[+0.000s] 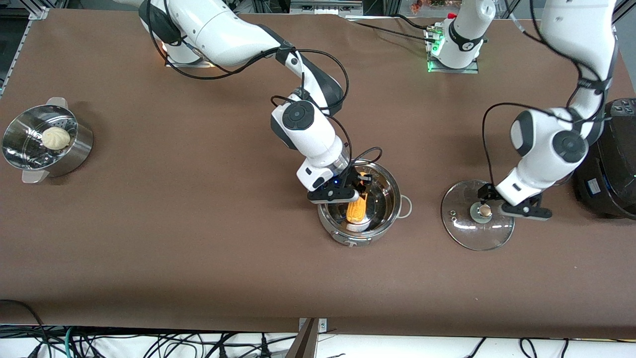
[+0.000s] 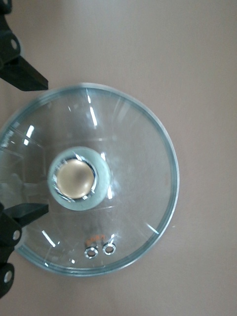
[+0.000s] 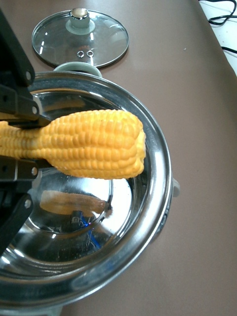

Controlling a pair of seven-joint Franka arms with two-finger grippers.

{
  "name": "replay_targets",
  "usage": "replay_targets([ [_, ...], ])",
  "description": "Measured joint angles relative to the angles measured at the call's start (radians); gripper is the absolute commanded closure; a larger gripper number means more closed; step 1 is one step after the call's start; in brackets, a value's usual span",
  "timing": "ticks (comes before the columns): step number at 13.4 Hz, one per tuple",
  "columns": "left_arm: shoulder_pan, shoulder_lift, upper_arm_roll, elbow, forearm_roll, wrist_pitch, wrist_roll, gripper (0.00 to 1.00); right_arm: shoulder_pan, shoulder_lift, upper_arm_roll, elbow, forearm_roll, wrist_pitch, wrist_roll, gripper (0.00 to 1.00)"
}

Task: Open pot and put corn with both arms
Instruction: 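Lower the corn into the pot while the left gripper sets the lid down, then open the right gripper to release the corn while the left gripper withdraws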

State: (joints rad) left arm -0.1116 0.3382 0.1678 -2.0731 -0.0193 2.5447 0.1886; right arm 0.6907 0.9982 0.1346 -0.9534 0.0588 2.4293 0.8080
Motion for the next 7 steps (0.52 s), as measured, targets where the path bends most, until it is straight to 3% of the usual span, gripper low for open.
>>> replay_targets([
  [1,0.008,-0.052,0.000,-0.020,0.000,-0.002,0.002,0.00,0.001,0.006,0.000,0.000,0.000,0.006,0.000,0.63],
  [2,0.010,-0.104,0.000,-0.030,0.000,-0.023,0.003,0.00,0.001,0.012,0.000,0.000,0.000,0.014,0.000,0.07],
  [3,0.010,-0.152,-0.003,-0.032,0.000,-0.072,0.003,0.00,0.001,0.018,0.000,0.000,0.000,0.021,0.000,0.00],
  [7,0.011,-0.318,-0.036,-0.036,0.000,-0.250,0.001,0.00,0.015,0.029,0.000,0.000,-0.001,0.033,0.000,0.00],
])
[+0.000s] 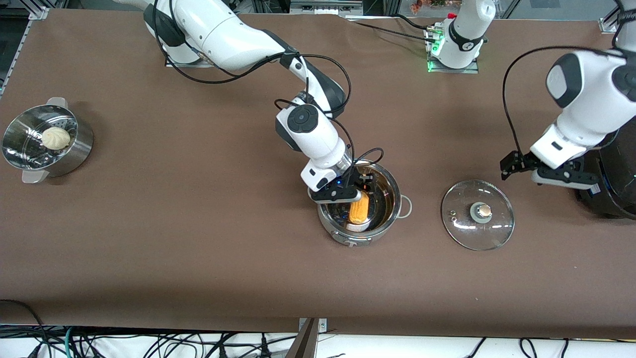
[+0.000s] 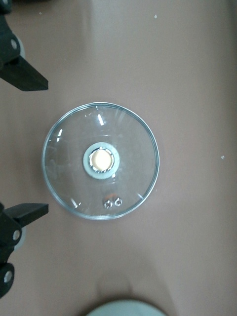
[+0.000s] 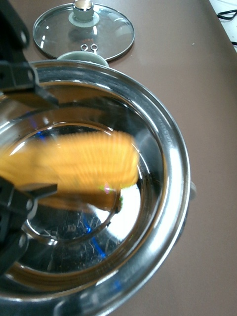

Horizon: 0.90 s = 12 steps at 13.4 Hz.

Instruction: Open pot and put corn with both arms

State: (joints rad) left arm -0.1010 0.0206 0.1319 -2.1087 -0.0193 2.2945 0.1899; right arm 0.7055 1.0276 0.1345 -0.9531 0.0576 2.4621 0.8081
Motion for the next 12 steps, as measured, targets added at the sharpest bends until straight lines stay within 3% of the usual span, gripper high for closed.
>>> replay_targets([
  [4,0.003,-0.103,0.001,0.065,0.000,-0.214,0.000,0.00,0.004,0.000,-0.001,0.013,-0.003,-0.039,0.000,0.00],
  [7,0.005,-0.112,0.001,0.196,0.000,-0.401,-0.001,0.00,0.003,-0.036,-0.023,0.061,-0.009,-0.210,-0.003,0.00],
  [12,0.012,-0.113,0.001,0.402,0.055,-0.670,-0.005,0.00,-0.077,-0.234,-0.039,0.079,-0.012,-0.560,-0.204,0.00],
])
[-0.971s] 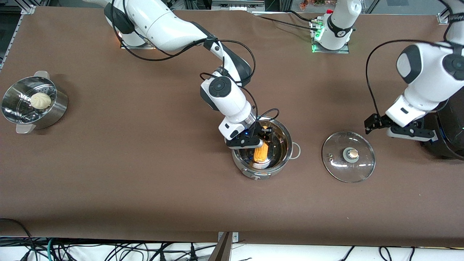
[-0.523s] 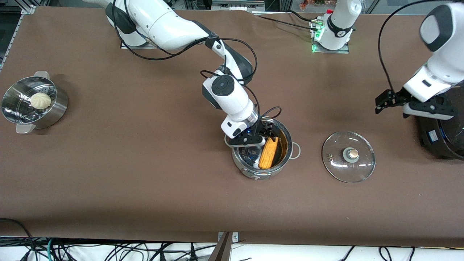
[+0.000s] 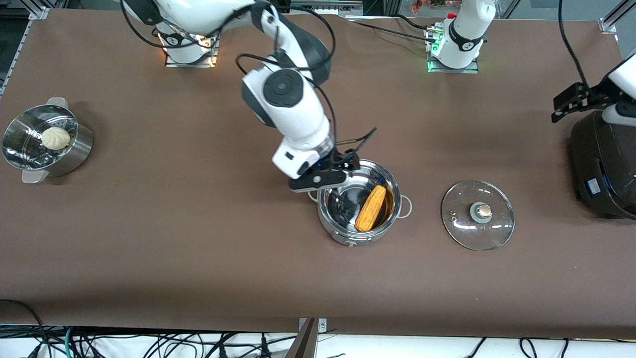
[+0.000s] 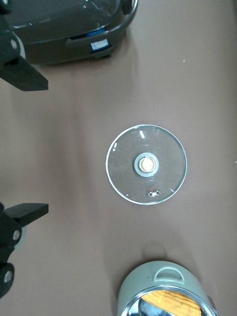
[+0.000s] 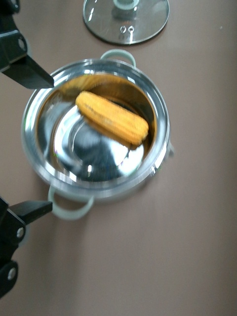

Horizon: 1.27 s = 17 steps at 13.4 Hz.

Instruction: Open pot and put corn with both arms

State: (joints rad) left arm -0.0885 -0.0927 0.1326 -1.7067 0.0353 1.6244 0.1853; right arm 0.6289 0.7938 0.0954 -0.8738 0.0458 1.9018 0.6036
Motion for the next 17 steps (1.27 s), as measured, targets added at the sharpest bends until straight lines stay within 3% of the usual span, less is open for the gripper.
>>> replay_targets([
  [6,0.000,0.006,-0.006,0.042,0.000,-0.047,-0.183,0.00,-0.199,-0.128,-0.014,-0.001,0.003,-0.291,-0.175,0.00],
  [12,-0.003,0.013,-0.016,0.042,0.000,-0.057,-0.223,0.00,-0.227,-0.195,-0.222,-0.002,0.003,-0.583,-0.209,0.00],
  [17,-0.004,0.023,-0.030,0.050,0.000,-0.063,-0.227,0.00,-0.350,-0.273,-0.279,-0.067,0.001,-0.596,-0.244,0.00],
])
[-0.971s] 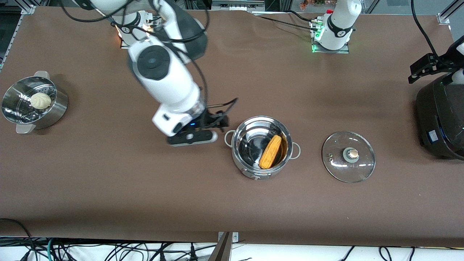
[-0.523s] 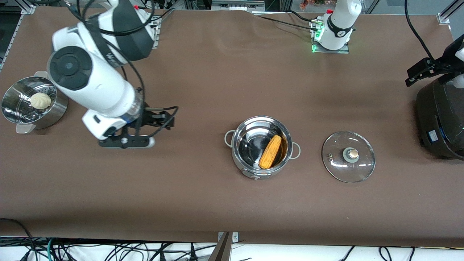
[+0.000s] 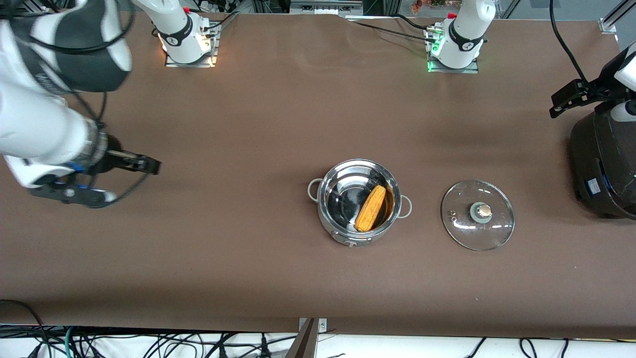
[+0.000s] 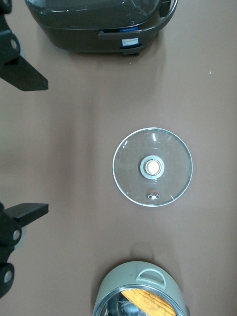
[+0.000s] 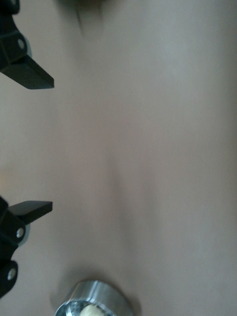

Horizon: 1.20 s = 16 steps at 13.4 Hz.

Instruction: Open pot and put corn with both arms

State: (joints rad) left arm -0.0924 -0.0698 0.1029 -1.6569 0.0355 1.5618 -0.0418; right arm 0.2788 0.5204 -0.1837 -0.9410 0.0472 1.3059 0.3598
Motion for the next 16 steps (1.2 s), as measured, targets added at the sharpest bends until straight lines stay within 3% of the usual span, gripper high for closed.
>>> replay_targets([
  [4,0.000,0.010,-0.002,0.009,0.000,-0.013,-0.001,0.00,-0.185,-0.119,0.015,-0.182,0.003,0.083,-0.024,0.00],
  [8,0.000,0.012,-0.008,0.013,0.000,-0.016,-0.003,0.00,-0.208,-0.271,0.033,-0.362,0.003,0.103,-0.027,0.00],
  [10,0.000,0.012,-0.012,0.016,0.000,-0.016,-0.007,0.00,-0.210,-0.382,0.072,-0.472,0.004,0.102,-0.040,0.00],
  [12,0.000,0.012,-0.012,0.017,0.000,-0.018,-0.008,0.00,-0.254,-0.475,0.154,-0.582,0.001,0.117,-0.046,0.00],
  [14,0.000,0.012,-0.012,0.017,0.000,-0.022,-0.008,0.00,-0.324,-0.517,0.241,-0.649,-0.025,0.145,-0.120,0.00],
  [16,0.000,0.012,-0.012,0.017,0.000,-0.026,-0.009,0.00,-0.345,-0.518,0.257,-0.672,-0.042,0.157,-0.220,0.00],
])
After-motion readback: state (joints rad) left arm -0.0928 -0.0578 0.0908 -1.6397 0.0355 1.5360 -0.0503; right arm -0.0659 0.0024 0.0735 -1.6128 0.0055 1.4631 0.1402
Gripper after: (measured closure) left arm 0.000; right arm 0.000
